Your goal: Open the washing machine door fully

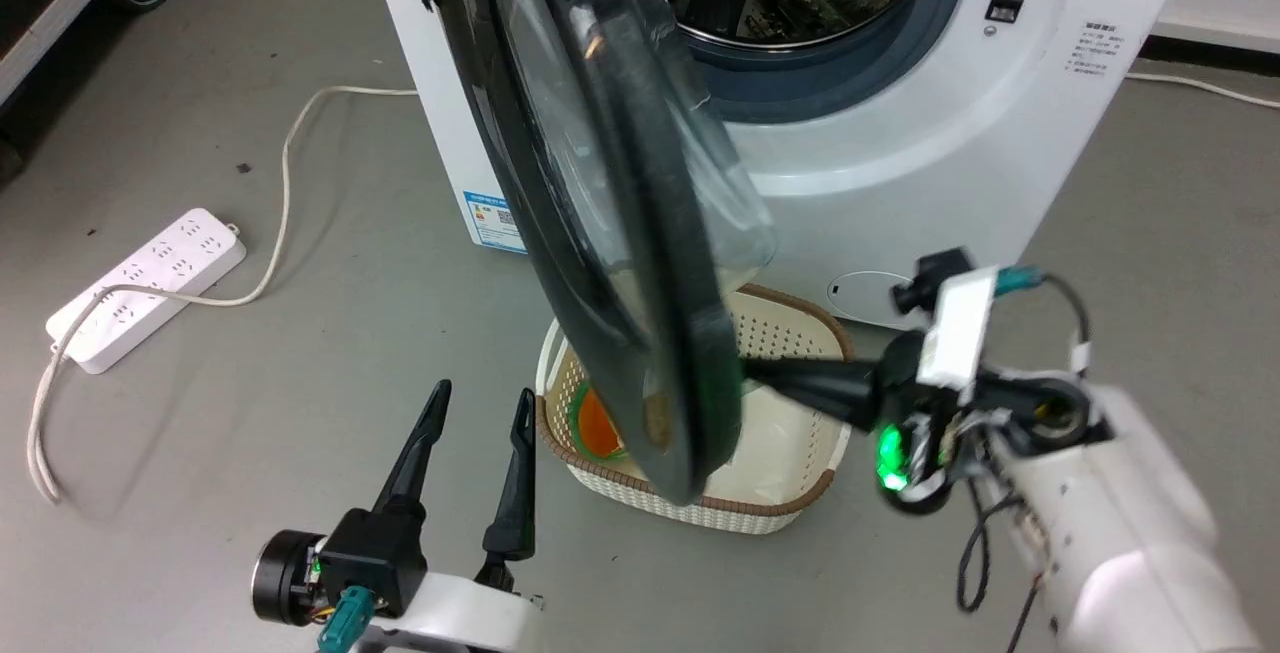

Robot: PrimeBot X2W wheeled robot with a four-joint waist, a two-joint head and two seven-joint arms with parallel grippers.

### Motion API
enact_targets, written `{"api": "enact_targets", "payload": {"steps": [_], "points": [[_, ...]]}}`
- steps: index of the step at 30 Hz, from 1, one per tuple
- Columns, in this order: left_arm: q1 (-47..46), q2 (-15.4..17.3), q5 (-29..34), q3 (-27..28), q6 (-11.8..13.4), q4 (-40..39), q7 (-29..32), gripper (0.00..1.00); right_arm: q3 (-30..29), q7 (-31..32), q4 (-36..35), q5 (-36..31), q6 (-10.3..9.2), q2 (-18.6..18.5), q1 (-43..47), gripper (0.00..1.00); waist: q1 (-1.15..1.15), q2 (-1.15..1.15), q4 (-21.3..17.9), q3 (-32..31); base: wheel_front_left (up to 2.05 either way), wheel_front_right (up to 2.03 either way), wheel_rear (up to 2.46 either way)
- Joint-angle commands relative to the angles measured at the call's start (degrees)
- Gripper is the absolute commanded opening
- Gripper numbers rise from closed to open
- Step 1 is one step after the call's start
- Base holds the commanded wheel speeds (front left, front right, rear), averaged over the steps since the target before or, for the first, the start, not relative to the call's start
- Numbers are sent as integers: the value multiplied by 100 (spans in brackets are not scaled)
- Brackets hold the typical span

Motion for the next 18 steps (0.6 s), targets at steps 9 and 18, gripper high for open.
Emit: {"api": "enact_targets", "payload": {"steps": [9, 18], "points": [[152, 8, -103, 44, 35, -1, -32, 100, 957, -1381, -647, 600, 7, -59, 490, 0, 0, 0, -55, -161, 0, 0, 0], [188, 8, -204, 334, 44, -11, -32, 100, 934, -4040, -2812, -1515, 7, -1203, 889, 100, 0, 0, -497, -421, 0, 0, 0]]}}
